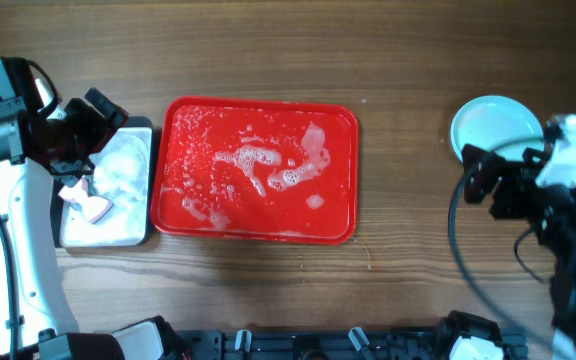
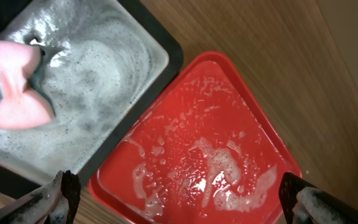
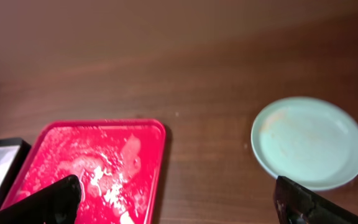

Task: Clean dirty plates on tray and stack at the side

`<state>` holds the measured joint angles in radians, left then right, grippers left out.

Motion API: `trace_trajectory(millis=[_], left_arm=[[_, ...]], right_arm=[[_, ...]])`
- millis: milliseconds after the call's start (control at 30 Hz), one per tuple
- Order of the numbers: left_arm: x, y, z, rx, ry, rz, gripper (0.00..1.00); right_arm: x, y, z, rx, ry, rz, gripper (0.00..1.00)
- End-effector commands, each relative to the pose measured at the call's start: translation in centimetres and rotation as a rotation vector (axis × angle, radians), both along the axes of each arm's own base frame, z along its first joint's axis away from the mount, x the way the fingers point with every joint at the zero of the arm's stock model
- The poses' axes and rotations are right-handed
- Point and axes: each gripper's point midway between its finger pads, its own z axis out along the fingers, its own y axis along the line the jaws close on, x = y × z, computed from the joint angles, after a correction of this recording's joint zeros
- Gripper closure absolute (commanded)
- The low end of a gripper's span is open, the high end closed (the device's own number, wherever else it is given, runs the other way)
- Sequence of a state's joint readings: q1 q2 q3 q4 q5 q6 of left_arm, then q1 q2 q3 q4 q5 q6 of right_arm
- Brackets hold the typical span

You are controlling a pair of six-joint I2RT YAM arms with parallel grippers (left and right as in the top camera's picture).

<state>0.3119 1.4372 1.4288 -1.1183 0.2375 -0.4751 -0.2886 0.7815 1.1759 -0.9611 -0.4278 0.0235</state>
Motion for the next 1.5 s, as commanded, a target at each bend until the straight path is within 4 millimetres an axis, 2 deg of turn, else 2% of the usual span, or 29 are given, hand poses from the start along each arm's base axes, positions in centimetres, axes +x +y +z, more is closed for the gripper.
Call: trace_trajectory(millis=[0,133,267,333,467,567,633,767,867,967,1067,1133,1333,1467], left_arm=[[0.1,-0.4,0.0,-0.033,-0.004,0.001,0.00],[0.1,-0.4,0.0,-0.033,-0.004,0.001,0.00],[0.1,-0.4,0.0,-0.033,-0.004,0.001,0.00],[0.1,-0.4,0.0,-0.033,-0.004,0.001,0.00],[0.1,-0.4,0.0,-0.033,-0.004,0.001,0.00],[0.1,-0.4,0.0,-0.033,-0.004,0.001,0.00],[0.1,-0.4,0.0,-0.033,-0.004,0.001,0.00],[0.1,-0.4,0.0,-0.033,-0.004,0.001,0.00],[0.1,-0.4,0.0,-0.033,-0.004,0.001,0.00],[0.1,-0.4,0.0,-0.033,-0.004,0.001,0.00],[0.1,-0.4,0.0,-0.033,-0.004,0.001,0.00],[0.1,-0.4,0.0,-0.033,-0.004,0.001,0.00],[0.1,-0.4,0.0,-0.033,-0.004,0.001,0.00],[0.1,-0.4,0.0,-0.033,-0.004,0.001,0.00]], right_arm=[[-2.7,1.3,3.2,0.014,-0.127,0.009,0.00],[-4.3,1.8,3.7,0.087,-0.146,-0.032,0.00],[-5.0,1.9,2.0,0.105,-0.070,-0.038,0.00],[-5.0,1.2,1.7,0.062,-0.065,-0.064,0.00],[-4.7,1.1,2.0,0.057,-0.081,-0.063,0.00],[-3.7,1.0,1.8,0.032,-0.126,-0.046,0.00],[-2.7,1.8,1.4,-0.008,-0.182,0.015,0.00],[-1.0,3.4,-0.7,-0.041,-0.327,0.089,0.00],[-0.5,4.3,-3.5,-0.044,-0.415,0.125,0.00],[0.0,3.7,-7.9,0.011,-0.441,0.042,0.00],[0.0,3.3,-11.2,0.055,-0.453,-0.004,0.00],[-0.1,3.4,-12.6,0.060,-0.479,0.002,0.00],[0.0,3.4,-14.8,0.085,-0.481,-0.005,0.00],[0.0,3.4,-14.8,0.082,-0.480,-0.005,0.00]])
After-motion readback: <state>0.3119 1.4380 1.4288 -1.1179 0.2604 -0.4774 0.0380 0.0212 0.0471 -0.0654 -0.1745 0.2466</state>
